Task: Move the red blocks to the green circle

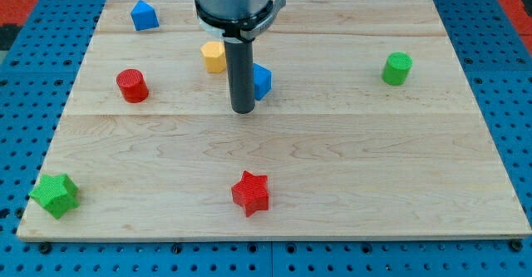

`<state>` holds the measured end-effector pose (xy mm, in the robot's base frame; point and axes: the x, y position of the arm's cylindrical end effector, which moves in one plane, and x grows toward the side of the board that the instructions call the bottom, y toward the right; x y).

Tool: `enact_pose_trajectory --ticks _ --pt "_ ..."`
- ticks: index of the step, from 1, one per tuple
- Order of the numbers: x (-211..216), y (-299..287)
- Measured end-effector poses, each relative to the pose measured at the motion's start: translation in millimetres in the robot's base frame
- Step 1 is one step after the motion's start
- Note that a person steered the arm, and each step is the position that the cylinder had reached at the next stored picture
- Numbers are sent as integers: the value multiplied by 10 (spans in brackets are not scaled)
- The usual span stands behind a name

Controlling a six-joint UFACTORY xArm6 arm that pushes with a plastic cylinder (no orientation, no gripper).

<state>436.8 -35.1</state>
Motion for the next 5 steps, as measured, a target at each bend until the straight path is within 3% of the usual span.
enact_pose_trajectory --ticks 1,3,4,5 --pt "56 469" --pt "37 353" --pt "642 -432" --pt "591 -1447"
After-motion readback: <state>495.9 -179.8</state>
